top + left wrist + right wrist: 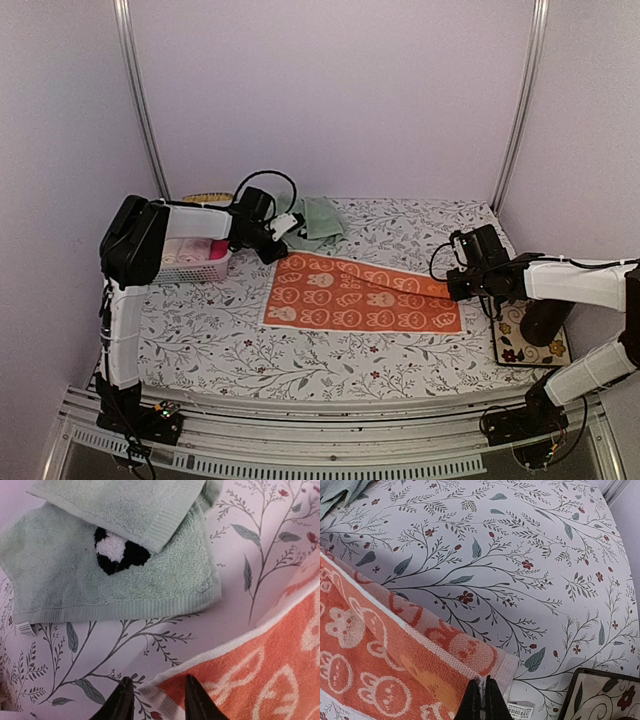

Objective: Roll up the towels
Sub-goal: Pick up the towel from the center of the board.

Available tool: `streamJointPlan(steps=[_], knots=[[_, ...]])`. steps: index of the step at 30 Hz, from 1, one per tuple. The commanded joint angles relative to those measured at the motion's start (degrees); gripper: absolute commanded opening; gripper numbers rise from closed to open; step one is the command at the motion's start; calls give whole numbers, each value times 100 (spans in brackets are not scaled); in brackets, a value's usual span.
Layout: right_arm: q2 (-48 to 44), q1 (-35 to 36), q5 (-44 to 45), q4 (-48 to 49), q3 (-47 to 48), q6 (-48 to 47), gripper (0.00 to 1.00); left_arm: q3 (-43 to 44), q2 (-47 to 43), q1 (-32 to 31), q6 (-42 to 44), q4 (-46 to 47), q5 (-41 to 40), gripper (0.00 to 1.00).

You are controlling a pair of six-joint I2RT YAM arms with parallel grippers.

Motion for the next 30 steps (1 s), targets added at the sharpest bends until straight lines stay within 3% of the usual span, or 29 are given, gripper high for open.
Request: streamJointPlan(steps=[1, 8, 11, 13, 18, 30], knots=[[-113, 40, 185, -104, -42, 113, 2, -35, -226, 58, 534, 59, 379, 36], [-149, 60, 205, -113, -58, 123, 2, 549, 5, 180, 903, -492, 1151, 36], [-198, 81, 220, -103, -78, 124, 2, 878, 213, 230, 866, -725, 1021, 24], [-212, 84, 234, -94, -80, 124, 2, 958, 282, 262, 804, -774, 896, 22], [-221, 110, 243, -94, -77, 119, 2, 946, 301, 387, 620, -829, 939, 24], [-247, 167, 281, -111, -73, 118, 2, 1163, 435, 674, 279, -1344, 1970, 32]])
